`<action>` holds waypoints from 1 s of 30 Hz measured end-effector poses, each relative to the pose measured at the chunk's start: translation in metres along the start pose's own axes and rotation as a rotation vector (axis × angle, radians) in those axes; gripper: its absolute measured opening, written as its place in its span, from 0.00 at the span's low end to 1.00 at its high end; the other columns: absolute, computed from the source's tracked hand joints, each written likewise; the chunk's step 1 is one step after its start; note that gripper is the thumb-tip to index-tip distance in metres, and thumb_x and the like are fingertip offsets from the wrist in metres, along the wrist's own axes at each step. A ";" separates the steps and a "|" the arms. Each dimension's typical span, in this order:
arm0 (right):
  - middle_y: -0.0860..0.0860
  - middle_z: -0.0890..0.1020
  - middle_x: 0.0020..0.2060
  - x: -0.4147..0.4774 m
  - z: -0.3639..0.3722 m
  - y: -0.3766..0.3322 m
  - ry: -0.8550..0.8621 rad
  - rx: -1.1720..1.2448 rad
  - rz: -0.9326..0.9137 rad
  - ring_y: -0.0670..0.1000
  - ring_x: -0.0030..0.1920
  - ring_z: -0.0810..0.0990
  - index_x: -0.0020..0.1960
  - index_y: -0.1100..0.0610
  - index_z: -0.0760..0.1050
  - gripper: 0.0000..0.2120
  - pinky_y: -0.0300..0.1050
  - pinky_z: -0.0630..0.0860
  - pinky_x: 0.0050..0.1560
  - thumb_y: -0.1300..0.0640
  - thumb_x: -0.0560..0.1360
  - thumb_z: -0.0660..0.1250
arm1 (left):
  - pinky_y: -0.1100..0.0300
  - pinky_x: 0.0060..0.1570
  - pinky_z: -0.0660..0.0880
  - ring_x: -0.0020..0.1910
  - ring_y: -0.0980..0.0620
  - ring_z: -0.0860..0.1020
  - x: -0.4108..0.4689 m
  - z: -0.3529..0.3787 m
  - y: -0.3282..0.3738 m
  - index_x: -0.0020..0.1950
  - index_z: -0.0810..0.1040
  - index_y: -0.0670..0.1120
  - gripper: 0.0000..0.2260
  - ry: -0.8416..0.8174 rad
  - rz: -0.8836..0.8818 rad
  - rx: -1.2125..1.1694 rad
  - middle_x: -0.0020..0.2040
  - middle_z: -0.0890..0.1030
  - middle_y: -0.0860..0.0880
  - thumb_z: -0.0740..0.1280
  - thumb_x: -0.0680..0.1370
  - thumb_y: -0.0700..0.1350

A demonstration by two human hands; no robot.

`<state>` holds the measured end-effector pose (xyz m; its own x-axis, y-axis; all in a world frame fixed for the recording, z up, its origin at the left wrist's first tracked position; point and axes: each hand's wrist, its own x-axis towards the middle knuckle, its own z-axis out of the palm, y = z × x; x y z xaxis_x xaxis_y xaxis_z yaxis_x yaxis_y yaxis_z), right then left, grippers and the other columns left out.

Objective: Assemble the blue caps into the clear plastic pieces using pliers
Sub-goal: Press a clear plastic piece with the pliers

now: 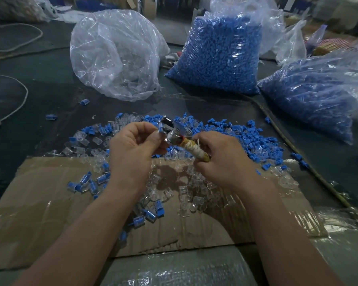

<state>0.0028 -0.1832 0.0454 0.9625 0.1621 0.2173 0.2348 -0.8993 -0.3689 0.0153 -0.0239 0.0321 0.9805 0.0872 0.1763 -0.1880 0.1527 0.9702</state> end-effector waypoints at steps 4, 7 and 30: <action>0.48 0.75 0.46 0.001 -0.004 0.008 0.003 0.014 0.005 0.48 0.47 0.73 0.56 0.56 0.75 0.19 0.45 0.72 0.52 0.62 0.66 0.68 | 0.66 0.31 0.77 0.29 0.57 0.79 0.005 -0.007 0.003 0.39 0.76 0.44 0.07 -0.016 -0.048 -0.004 0.29 0.81 0.52 0.65 0.73 0.32; 0.48 0.75 0.45 0.001 -0.007 0.017 0.054 0.003 0.041 0.48 0.46 0.73 0.55 0.56 0.75 0.18 0.46 0.73 0.50 0.62 0.65 0.68 | 0.65 0.28 0.77 0.28 0.56 0.79 0.011 -0.018 0.007 0.40 0.76 0.44 0.07 -0.050 -0.134 0.017 0.29 0.81 0.52 0.66 0.73 0.32; 0.51 0.75 0.59 0.004 -0.003 0.049 -0.025 -0.200 0.391 0.52 0.58 0.72 0.64 0.53 0.70 0.36 0.48 0.69 0.54 0.35 0.63 0.70 | 0.69 0.32 0.73 0.30 0.59 0.79 0.019 -0.055 0.028 0.32 0.83 0.47 0.11 -0.782 -0.350 0.693 0.32 0.83 0.49 0.74 0.56 0.52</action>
<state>0.0178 -0.2279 0.0304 0.9773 -0.1990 0.0730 -0.1768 -0.9553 -0.2369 0.0257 0.0360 0.0532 0.7853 -0.5374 -0.3072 -0.0592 -0.5592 0.8269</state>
